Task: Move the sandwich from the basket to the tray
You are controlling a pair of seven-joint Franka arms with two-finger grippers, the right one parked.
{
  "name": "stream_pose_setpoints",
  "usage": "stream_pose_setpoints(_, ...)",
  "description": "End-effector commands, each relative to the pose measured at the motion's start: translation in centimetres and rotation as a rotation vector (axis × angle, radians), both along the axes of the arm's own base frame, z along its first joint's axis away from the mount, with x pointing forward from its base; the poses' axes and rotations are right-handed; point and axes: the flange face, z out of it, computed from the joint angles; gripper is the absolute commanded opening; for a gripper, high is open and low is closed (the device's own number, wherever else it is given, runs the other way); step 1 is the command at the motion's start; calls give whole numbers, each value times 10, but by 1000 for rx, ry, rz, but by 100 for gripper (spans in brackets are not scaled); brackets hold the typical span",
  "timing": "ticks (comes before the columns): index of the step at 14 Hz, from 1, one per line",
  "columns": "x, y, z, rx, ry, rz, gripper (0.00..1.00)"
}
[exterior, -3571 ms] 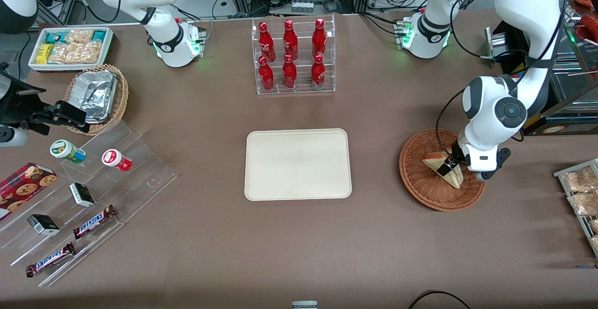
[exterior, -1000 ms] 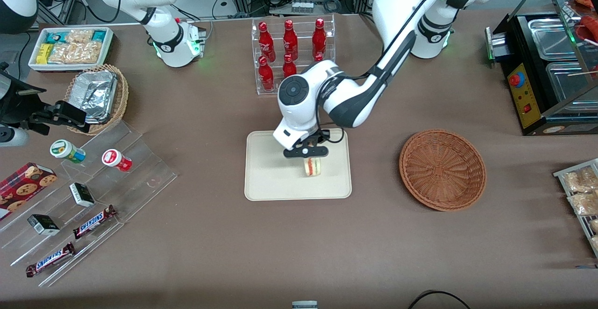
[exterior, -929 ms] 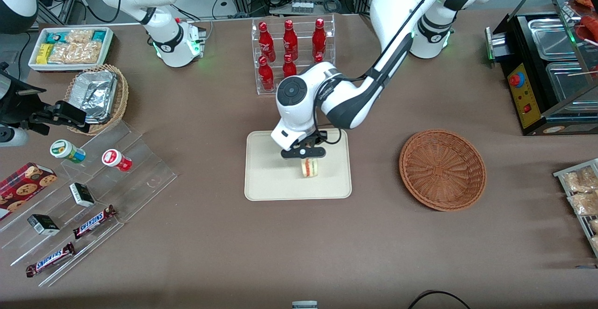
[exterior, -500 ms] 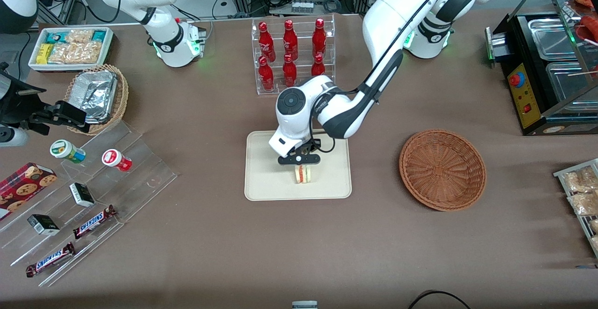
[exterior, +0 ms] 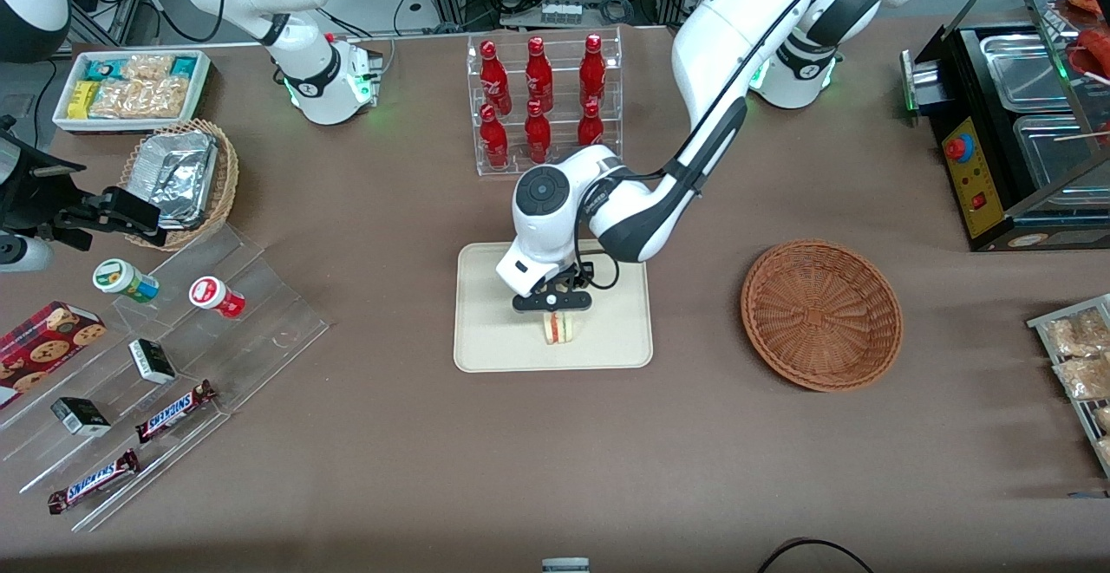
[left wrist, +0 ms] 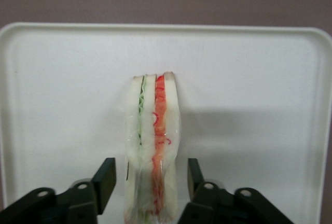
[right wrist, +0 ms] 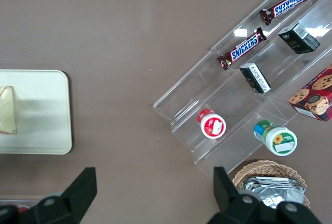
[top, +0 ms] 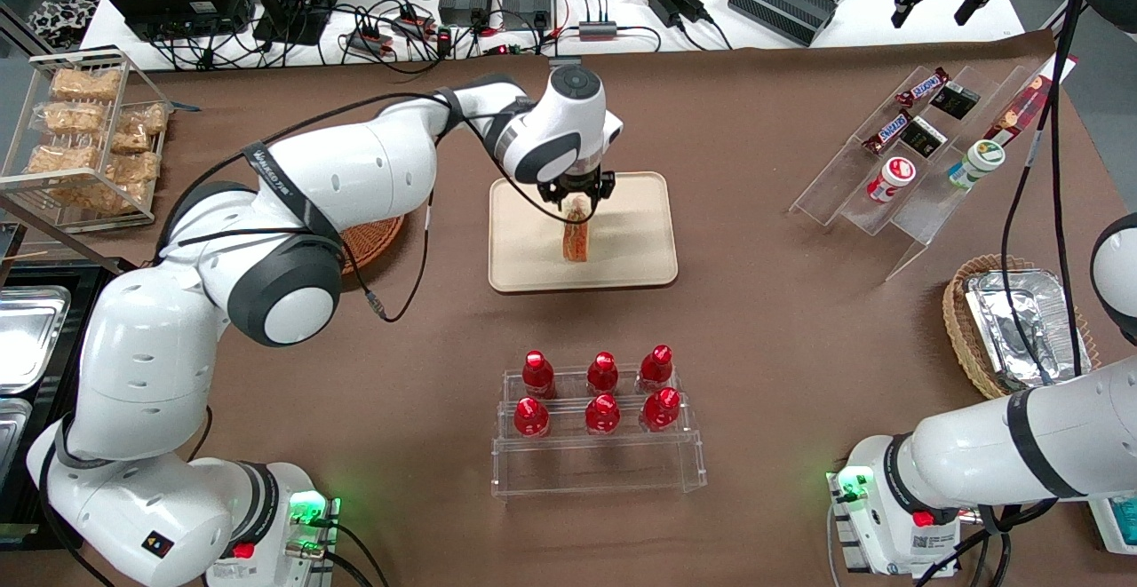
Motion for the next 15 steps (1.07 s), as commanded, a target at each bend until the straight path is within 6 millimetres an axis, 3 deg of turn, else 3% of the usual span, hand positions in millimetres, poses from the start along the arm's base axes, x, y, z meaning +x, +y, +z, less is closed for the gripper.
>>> stream_pose_setpoints(1, 18, 43, 95, 43, -29, 84, 100)
stream_pose_setpoints(3, 32, 99, 158, 68, 9, 167, 100)
stream_pose_setpoints(6, 46, 181, 222, 116, 64, 185, 100)
stream_pose_setpoints(9, 59, 261, 261, 115, 104, 185, 100)
stream_pose_setpoints(12, 57, 336, 292, 99, 135, 85, 100)
stream_pose_setpoints(15, 48, 409, 301, 70, 160, 5, 100)
